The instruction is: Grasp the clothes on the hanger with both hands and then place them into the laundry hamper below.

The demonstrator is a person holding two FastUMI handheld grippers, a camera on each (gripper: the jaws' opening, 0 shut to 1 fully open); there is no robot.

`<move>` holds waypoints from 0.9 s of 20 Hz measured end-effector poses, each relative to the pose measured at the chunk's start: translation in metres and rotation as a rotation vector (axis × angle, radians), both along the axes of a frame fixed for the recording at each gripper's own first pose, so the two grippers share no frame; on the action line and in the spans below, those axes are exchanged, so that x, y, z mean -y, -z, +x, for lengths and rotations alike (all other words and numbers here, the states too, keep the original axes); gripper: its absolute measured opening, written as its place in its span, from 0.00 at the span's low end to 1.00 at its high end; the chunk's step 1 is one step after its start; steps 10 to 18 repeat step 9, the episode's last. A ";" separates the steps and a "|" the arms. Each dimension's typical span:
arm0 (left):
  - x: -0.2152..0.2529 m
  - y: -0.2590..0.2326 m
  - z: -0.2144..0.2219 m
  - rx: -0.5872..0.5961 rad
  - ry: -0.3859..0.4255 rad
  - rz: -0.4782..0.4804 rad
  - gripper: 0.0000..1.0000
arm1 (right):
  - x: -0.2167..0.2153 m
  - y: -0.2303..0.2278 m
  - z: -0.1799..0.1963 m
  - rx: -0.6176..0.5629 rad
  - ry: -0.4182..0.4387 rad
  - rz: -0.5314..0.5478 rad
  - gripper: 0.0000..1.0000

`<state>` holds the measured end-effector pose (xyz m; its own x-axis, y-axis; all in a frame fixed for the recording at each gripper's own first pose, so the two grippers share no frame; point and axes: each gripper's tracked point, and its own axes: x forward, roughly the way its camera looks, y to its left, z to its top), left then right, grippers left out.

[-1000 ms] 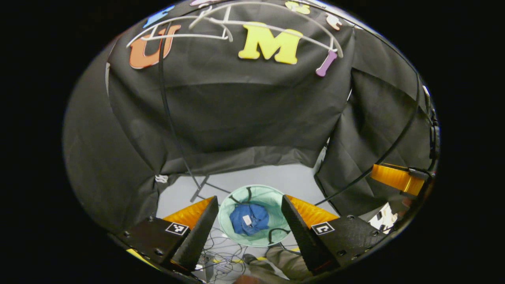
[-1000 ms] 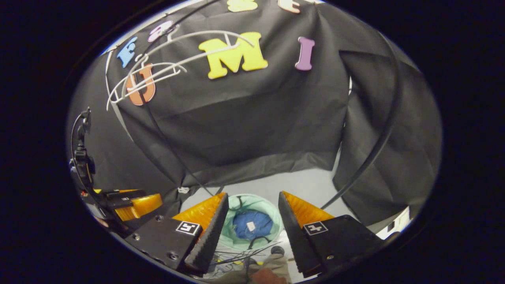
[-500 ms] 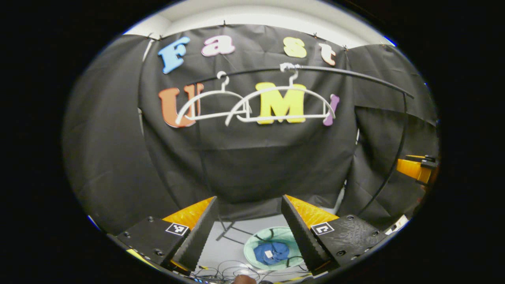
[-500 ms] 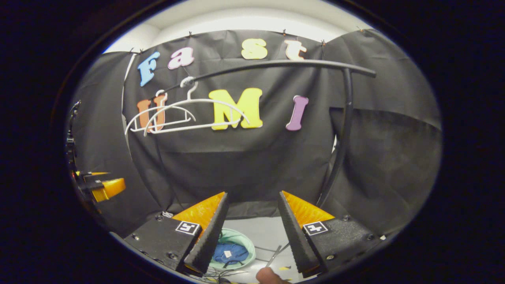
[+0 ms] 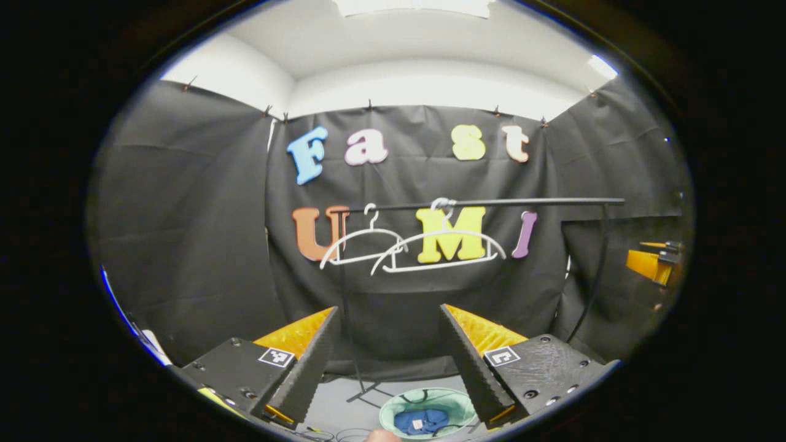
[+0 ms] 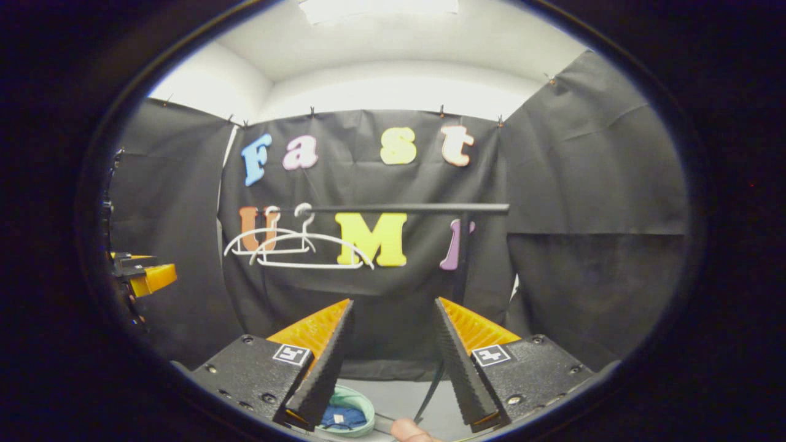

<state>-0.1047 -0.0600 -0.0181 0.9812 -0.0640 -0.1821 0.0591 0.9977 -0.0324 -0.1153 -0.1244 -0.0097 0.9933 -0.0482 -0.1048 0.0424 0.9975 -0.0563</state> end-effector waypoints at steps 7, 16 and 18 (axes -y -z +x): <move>0.009 -0.083 -0.070 0.135 -0.041 0.057 1.00 | 0.036 -0.073 -0.061 0.174 -0.059 0.026 0.81; 0.007 -0.107 -0.082 0.180 -0.053 0.032 1.00 | 0.046 -0.089 -0.076 0.204 -0.060 0.052 0.81; 0.007 -0.107 -0.082 0.180 -0.053 0.032 1.00 | 0.046 -0.089 -0.076 0.204 -0.060 0.052 0.81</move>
